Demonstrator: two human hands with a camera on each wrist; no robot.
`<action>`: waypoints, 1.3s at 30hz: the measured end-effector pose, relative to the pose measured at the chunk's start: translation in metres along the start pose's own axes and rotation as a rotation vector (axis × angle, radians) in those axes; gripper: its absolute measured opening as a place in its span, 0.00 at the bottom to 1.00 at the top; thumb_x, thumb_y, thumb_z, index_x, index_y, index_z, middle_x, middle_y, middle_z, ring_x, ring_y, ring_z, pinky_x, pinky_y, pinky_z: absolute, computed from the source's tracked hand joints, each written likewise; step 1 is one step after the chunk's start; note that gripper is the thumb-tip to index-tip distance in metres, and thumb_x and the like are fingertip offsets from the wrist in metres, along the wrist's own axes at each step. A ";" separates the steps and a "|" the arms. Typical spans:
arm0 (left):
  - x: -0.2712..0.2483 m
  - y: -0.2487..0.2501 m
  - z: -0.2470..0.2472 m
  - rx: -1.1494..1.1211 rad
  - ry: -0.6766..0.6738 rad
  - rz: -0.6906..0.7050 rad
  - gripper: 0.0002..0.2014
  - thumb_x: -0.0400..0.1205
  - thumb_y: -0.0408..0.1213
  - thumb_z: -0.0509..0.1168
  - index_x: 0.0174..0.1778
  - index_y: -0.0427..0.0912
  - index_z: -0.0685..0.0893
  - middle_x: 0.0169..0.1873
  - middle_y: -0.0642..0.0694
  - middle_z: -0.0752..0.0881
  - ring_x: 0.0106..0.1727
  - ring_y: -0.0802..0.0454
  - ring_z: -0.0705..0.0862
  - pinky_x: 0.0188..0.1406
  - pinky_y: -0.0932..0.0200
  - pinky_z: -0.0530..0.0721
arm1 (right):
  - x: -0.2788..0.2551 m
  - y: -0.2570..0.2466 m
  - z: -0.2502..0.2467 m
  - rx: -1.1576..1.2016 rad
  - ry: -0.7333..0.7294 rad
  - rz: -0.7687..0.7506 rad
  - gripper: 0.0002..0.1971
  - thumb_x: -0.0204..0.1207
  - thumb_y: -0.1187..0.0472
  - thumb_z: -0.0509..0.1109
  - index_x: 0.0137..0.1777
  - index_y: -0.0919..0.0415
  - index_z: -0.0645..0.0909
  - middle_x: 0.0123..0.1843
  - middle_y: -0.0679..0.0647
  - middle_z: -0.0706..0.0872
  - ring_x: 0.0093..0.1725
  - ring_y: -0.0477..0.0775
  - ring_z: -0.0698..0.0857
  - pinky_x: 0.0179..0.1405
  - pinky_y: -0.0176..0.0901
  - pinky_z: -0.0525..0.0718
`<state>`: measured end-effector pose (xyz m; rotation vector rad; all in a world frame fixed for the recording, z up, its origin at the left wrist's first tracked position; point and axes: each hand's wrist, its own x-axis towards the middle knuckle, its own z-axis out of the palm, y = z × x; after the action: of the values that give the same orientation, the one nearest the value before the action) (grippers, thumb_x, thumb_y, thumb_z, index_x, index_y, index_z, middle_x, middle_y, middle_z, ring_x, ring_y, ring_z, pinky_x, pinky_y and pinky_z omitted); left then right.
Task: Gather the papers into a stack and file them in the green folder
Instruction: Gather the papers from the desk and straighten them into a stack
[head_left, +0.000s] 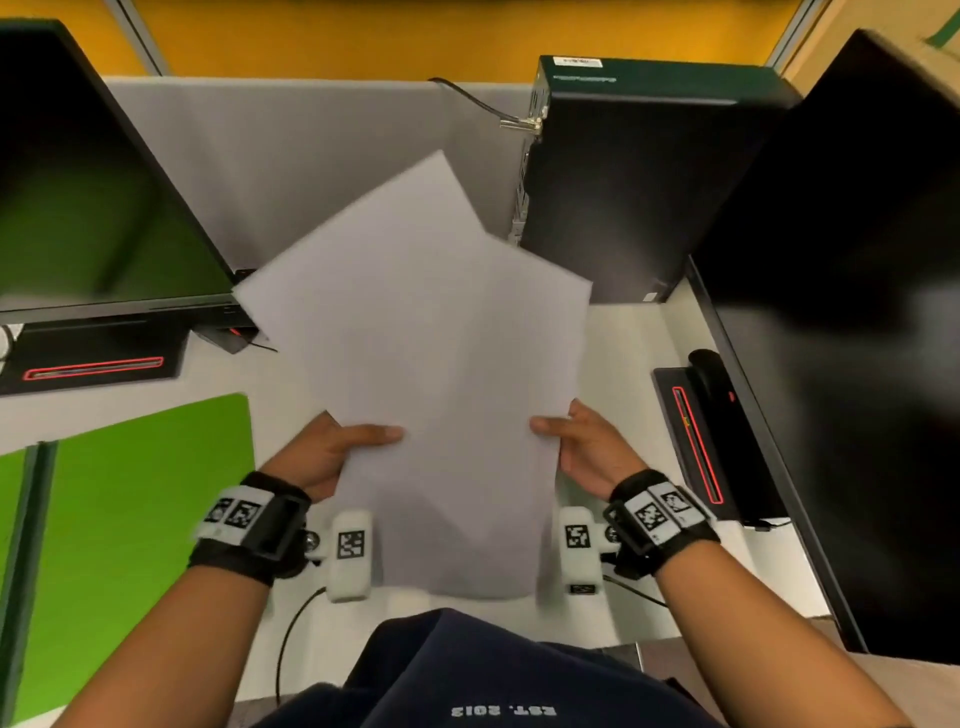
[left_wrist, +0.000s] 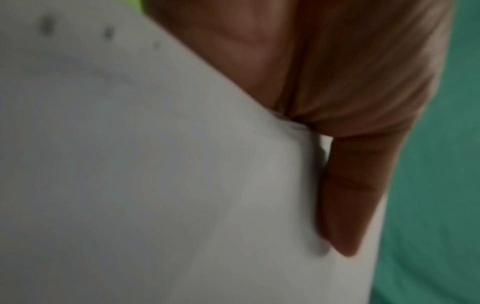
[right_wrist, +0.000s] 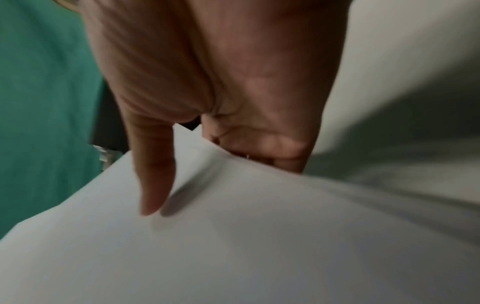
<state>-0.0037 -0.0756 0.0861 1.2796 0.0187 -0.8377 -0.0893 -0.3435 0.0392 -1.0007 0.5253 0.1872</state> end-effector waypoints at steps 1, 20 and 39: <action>-0.005 0.012 0.000 0.035 -0.030 0.056 0.28 0.40 0.42 0.86 0.37 0.40 0.94 0.35 0.42 0.94 0.34 0.49 0.93 0.31 0.58 0.89 | -0.005 -0.013 0.002 -0.015 -0.035 -0.070 0.44 0.50 0.63 0.87 0.68 0.75 0.74 0.61 0.64 0.88 0.55 0.59 0.89 0.52 0.48 0.90; 0.001 0.017 0.025 0.368 0.238 0.487 0.16 0.73 0.29 0.73 0.47 0.57 0.85 0.39 0.72 0.91 0.47 0.75 0.87 0.51 0.80 0.81 | -0.045 -0.053 0.030 -0.371 0.369 -0.751 0.07 0.67 0.76 0.76 0.42 0.66 0.85 0.30 0.37 0.91 0.34 0.34 0.88 0.37 0.24 0.84; 0.000 0.017 0.020 0.325 0.388 0.496 0.14 0.72 0.34 0.74 0.54 0.43 0.87 0.41 0.61 0.92 0.49 0.68 0.88 0.59 0.72 0.81 | -0.057 -0.053 0.035 -0.551 0.318 -0.733 0.30 0.69 0.71 0.77 0.10 0.48 0.74 0.11 0.39 0.75 0.14 0.36 0.75 0.23 0.18 0.72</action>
<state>-0.0023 -0.0916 0.1065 1.6468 -0.1264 -0.1613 -0.1061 -0.3374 0.1229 -1.7133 0.3650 -0.5171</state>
